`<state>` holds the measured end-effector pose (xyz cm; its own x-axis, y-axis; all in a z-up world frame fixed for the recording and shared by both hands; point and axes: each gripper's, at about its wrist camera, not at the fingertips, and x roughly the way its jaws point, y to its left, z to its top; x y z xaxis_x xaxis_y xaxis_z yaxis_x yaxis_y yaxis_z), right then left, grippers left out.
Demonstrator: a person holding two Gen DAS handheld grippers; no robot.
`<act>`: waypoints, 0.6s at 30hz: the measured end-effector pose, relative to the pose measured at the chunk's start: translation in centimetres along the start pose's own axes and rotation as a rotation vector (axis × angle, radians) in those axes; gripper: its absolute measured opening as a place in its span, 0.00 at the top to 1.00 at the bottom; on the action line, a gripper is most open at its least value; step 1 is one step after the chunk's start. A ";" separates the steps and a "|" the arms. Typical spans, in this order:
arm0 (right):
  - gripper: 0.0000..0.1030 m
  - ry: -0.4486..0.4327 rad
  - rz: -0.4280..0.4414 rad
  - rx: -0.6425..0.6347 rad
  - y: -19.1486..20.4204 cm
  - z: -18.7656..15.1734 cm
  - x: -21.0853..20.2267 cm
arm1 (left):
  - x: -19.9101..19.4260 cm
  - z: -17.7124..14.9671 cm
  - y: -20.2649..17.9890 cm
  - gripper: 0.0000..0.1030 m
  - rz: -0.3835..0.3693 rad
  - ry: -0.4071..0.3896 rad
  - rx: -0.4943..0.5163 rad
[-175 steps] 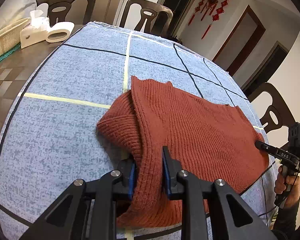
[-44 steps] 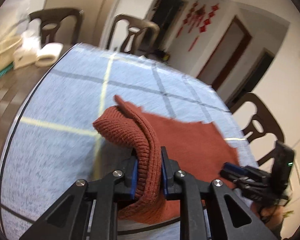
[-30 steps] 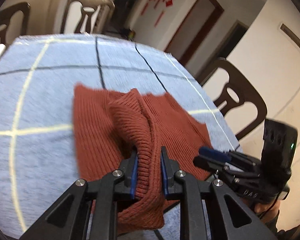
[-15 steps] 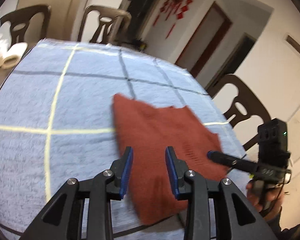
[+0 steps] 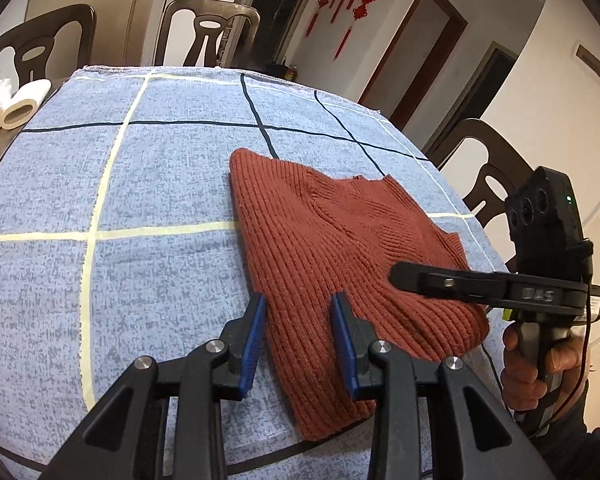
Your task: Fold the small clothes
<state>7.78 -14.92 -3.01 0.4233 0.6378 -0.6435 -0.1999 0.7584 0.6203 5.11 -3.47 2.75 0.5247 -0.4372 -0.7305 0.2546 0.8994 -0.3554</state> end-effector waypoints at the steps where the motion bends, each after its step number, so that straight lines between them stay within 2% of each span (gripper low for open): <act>1: 0.78 0.003 -0.005 0.001 -0.1 0.0 0.2 | 0.0 0.1 -0.1 0.65 0.003 0.001 0.001; 2: 0.85 0.000 0.006 0.002 -0.2 0.1 0.1 | 0.0 0.1 -0.2 0.65 0.005 0.003 0.003; 4: 0.87 -0.015 0.017 -0.011 -0.2 0.3 -0.5 | 0.0 0.3 -0.5 0.65 0.009 0.003 0.010; 7: 0.87 -0.057 0.022 -0.040 -0.2 0.8 -2.3 | -0.3 1.1 -1.3 0.65 0.010 -0.010 0.033; 13: 0.87 -0.150 -0.033 -0.050 -2.3 1.7 -6.5 | 0.2 2.3 -3.9 0.65 -0.020 -0.024 0.086; 18: 0.87 -0.160 -0.096 0.005 -5.7 1.1 -7.5 | 1.9 2.1 -5.3 0.65 -0.036 0.015 0.128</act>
<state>6.67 -24.17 -1.18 0.5755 0.5324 -0.6208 -0.1471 0.8141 0.5618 6.49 -9.11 4.46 0.5014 -0.4683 -0.7276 0.3754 0.8754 -0.3047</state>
